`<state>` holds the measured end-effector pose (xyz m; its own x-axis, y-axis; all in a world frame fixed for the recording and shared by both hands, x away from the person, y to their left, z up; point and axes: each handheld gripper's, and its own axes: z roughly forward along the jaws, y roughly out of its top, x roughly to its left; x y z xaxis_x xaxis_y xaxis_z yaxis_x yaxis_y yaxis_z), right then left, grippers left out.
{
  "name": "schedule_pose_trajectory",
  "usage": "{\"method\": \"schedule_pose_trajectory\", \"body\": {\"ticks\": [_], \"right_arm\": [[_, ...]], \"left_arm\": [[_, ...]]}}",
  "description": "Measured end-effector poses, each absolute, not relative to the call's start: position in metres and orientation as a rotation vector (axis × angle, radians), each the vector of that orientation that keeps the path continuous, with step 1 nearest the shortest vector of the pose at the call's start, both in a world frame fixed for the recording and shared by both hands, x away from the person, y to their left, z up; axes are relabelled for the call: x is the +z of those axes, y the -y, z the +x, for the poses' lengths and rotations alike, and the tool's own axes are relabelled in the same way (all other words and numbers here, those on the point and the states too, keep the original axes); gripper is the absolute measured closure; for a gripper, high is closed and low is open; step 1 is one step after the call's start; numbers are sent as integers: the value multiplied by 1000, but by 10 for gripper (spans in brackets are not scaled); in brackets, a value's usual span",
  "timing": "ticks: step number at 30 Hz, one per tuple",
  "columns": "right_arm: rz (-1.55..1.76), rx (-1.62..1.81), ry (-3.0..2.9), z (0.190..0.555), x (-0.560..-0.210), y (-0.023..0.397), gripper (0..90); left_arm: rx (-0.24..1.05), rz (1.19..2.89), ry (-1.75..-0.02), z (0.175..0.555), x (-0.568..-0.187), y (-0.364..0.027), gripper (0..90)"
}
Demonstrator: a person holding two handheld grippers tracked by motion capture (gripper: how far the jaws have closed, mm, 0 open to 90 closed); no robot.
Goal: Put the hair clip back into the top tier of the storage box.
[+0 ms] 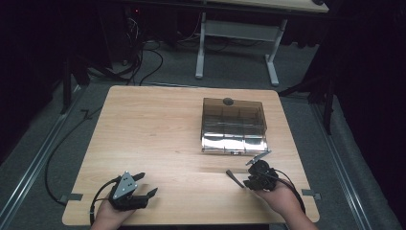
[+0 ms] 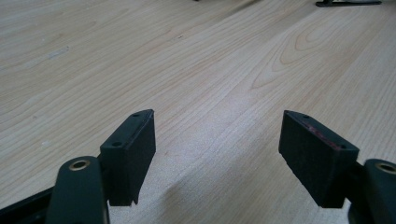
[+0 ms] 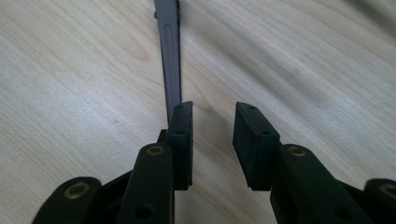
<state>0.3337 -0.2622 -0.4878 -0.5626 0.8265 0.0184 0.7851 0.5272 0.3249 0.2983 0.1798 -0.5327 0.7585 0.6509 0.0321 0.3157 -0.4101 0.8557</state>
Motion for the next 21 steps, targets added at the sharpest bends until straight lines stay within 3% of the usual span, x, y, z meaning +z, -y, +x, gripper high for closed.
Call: {"method": "schedule_pose_trajectory", "body": {"ticks": [21], "right_arm": [[1356,234,-2779,353,-479,232,638]], "left_arm": [[433,2031,-705,298,-533,-179,276]]}}
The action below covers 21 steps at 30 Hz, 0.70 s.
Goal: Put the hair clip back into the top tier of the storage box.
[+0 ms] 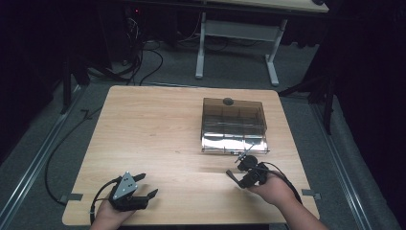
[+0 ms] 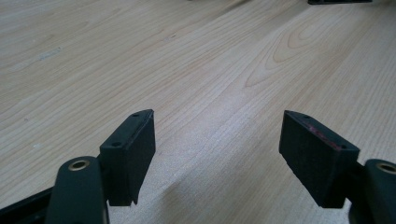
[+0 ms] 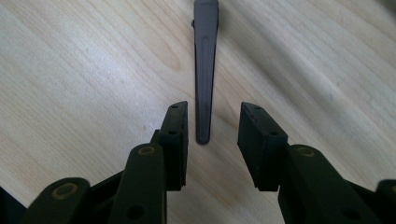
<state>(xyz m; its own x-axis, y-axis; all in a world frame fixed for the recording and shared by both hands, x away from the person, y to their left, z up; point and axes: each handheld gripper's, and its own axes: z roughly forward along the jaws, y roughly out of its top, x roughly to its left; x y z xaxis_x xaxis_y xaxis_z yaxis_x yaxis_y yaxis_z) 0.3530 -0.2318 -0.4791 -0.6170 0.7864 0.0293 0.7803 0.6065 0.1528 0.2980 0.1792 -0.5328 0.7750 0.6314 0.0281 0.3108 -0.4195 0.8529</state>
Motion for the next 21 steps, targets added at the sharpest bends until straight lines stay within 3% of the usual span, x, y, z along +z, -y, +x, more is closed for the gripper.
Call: {"method": "schedule_pose_trajectory", "body": {"ticks": [21], "right_arm": [[1244,114,-2841,378,-485,200,752]], "left_arm": [[425,2046,-694,299,-533,-179,274]]}}
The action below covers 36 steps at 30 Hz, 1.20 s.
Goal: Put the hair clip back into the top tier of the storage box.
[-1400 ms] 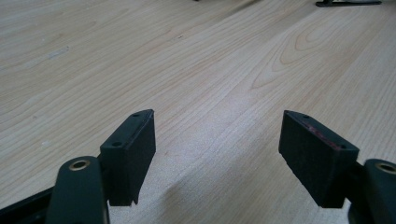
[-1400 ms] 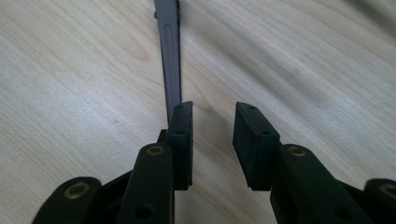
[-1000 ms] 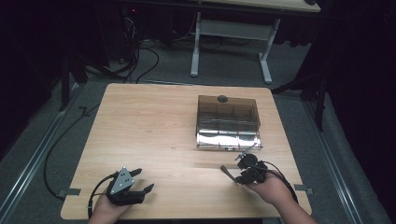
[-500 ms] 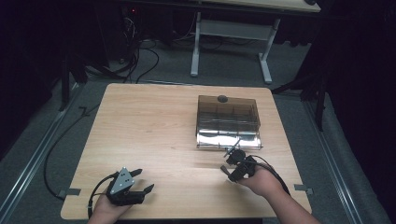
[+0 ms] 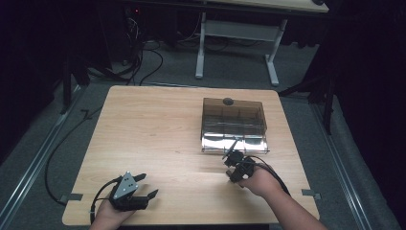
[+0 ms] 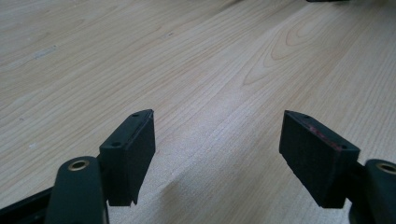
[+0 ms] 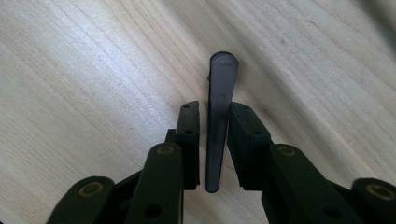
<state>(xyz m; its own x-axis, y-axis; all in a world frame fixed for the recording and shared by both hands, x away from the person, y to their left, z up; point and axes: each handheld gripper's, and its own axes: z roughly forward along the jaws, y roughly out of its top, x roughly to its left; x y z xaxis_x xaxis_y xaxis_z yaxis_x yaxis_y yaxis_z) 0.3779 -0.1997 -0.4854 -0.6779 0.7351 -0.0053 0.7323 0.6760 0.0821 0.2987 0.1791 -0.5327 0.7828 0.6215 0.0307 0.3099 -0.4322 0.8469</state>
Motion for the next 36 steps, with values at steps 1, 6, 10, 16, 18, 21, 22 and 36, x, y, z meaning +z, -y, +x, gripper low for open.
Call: {"method": "schedule_pose_trajectory", "body": {"ticks": [1,6,10,16,18,21,22,36], "right_arm": [[1226,116,-2847,379,-486,200,757],[1217,103,-2841,379,-486,197,786],[1214,102,-2839,379,-487,197,796],[1212,100,-2842,381,-488,196,799],[1208,101,-2842,381,-488,195,800],[1220,104,-2849,382,-488,196,800],[1222,105,-2847,382,-488,196,800],[1224,103,-2856,383,-486,196,801]], "left_arm": [[425,2047,-694,299,-533,-179,275],[425,2045,-699,299,-533,-179,275],[424,2047,-697,299,-533,-179,275],[420,2048,-702,299,-533,-179,275],[420,2044,-705,300,-533,-178,275],[424,2049,-698,299,-533,-178,275],[419,2051,-698,299,-533,-178,276],[416,2051,-695,299,-533,-178,275]]}}
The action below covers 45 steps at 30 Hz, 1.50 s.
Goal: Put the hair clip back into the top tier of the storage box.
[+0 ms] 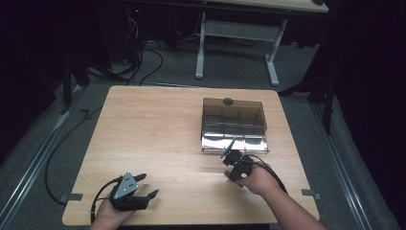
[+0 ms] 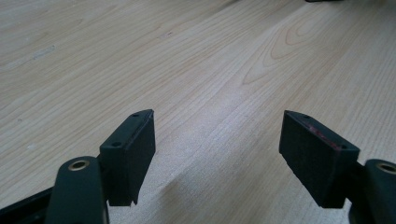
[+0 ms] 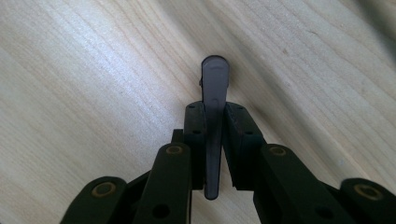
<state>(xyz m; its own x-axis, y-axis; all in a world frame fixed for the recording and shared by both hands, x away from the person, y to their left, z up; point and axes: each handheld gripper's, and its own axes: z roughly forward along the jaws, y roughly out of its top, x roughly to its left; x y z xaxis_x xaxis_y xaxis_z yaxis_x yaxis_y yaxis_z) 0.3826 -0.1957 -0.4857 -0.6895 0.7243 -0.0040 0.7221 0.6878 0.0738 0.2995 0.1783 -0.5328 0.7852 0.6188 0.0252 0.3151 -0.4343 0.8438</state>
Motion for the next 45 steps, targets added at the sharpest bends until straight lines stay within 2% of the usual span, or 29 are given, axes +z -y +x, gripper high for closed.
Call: {"method": "schedule_pose_trajectory", "body": {"ticks": [11,16,22,23,45], "right_arm": [[1220,129,-2856,383,-472,200,800],[1121,163,-2877,386,-469,207,800],[1136,158,-2875,385,-461,211,800],[1268,133,-2841,380,-456,209,800],[1293,172,-2830,379,-422,218,800]], "left_arm": [[419,2051,-689,299,-533,-178,275],[424,2048,-688,299,-533,-178,275],[417,2052,-688,299,-533,-178,275],[422,2049,-688,299,-533,-178,275],[421,2048,-689,299,-533,-178,275]]}}
